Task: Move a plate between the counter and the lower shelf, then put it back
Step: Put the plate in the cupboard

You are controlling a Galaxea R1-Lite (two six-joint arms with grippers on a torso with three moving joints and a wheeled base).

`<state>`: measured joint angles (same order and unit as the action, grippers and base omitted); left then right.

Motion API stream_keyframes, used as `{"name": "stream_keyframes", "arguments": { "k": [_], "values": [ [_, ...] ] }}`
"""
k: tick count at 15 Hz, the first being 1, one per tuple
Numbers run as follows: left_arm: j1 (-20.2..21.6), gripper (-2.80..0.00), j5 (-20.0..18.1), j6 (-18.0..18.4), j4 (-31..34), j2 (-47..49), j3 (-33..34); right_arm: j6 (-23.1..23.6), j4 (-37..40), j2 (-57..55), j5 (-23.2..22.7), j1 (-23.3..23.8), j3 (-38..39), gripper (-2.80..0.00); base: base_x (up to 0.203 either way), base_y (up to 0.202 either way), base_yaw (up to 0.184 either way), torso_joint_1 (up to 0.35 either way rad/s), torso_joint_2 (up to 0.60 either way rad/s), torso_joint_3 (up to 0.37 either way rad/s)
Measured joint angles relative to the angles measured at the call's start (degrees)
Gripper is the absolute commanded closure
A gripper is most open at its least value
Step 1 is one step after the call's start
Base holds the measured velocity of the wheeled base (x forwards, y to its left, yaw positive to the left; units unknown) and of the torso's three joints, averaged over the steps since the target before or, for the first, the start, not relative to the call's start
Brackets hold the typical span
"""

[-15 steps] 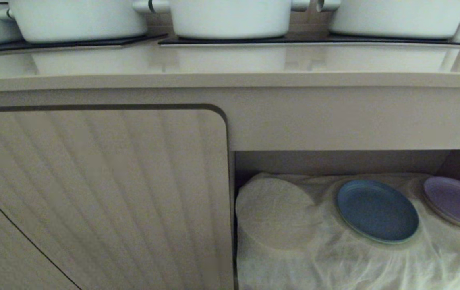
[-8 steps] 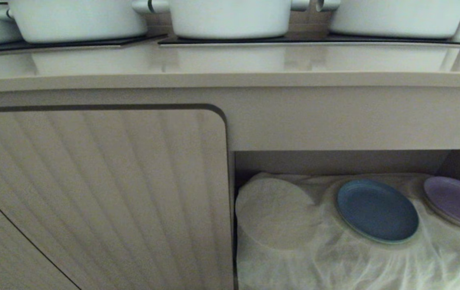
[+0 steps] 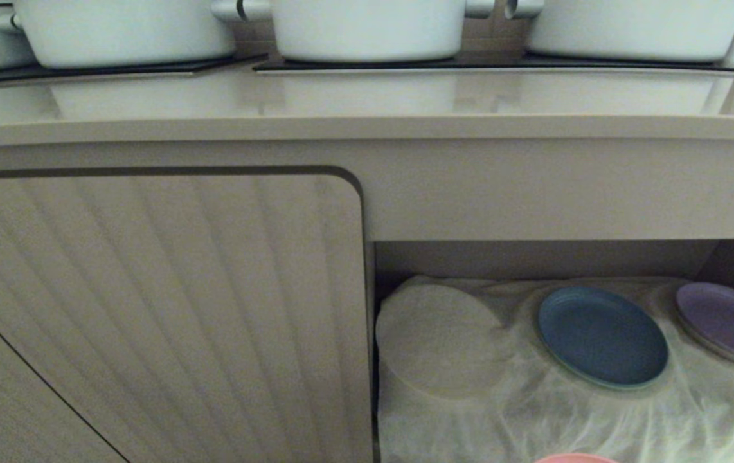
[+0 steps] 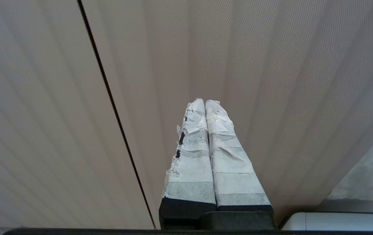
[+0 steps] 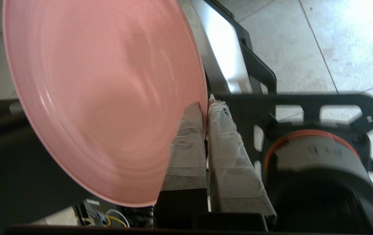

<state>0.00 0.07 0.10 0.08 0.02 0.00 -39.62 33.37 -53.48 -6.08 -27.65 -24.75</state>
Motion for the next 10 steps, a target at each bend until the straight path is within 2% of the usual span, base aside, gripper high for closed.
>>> {"name": "stream_keyframes", "arguments": {
  "k": [7,10],
  "values": [
    [0.0,0.0,0.1,0.0,0.0,0.0,0.0,-0.1,-12.7,-12.9,0.1,0.1,-1.0,0.0,0.0,0.0,0.0,0.0,0.0,0.0],
    [0.0,0.0,0.2,0.0,0.0,0.0,0.0,-0.2,-15.1,-18.2,0.1,0.5,-3.1,0.0,0.0,0.0,0.0,0.0,0.0,0.0]
  ]
}}
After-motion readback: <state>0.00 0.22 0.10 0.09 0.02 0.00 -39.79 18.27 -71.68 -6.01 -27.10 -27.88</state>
